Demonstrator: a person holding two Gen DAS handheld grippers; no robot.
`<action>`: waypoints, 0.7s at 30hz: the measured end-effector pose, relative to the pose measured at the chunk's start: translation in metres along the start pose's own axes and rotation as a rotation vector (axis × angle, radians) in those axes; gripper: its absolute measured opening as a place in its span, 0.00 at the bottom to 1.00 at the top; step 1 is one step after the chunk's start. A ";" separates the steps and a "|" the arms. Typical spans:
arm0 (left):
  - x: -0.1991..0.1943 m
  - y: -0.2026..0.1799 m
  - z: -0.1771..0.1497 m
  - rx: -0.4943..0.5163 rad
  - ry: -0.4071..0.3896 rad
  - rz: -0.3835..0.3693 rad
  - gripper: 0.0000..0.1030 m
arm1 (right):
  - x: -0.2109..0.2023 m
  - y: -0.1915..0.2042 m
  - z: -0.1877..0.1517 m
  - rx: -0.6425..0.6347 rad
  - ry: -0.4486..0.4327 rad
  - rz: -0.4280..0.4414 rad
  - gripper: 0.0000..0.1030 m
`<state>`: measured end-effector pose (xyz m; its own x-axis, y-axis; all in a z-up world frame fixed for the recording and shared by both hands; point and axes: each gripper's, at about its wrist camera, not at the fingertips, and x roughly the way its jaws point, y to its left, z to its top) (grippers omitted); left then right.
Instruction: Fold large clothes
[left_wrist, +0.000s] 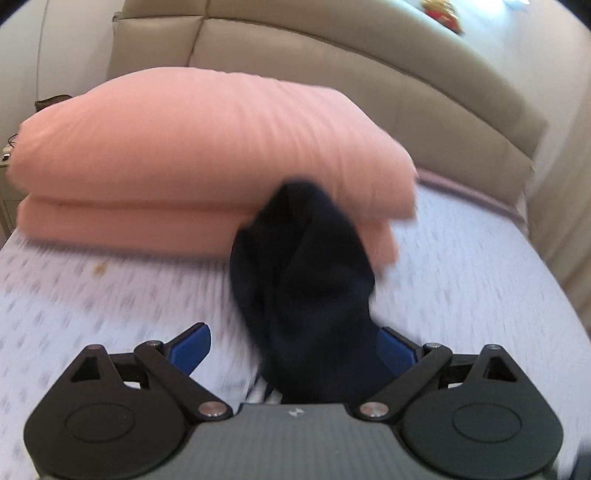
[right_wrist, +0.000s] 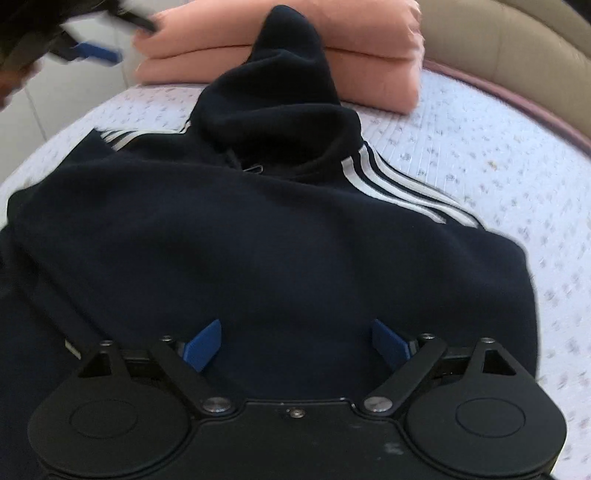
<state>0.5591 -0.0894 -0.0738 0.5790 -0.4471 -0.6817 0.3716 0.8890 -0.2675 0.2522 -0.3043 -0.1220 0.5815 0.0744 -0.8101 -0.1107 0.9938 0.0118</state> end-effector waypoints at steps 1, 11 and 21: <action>0.015 -0.005 0.017 -0.009 -0.013 0.003 0.95 | 0.001 0.000 0.002 -0.001 0.009 0.002 1.00; 0.124 -0.036 0.079 -0.160 0.007 0.133 0.71 | 0.005 0.003 0.004 0.000 -0.013 0.006 1.00; 0.064 -0.032 0.050 -0.240 -0.087 0.043 0.10 | 0.002 0.006 -0.001 0.012 -0.057 -0.010 1.00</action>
<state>0.6207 -0.1515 -0.0743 0.6549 -0.4055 -0.6377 0.1683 0.9009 -0.4001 0.2514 -0.2988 -0.1242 0.6276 0.0682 -0.7756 -0.0945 0.9955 0.0111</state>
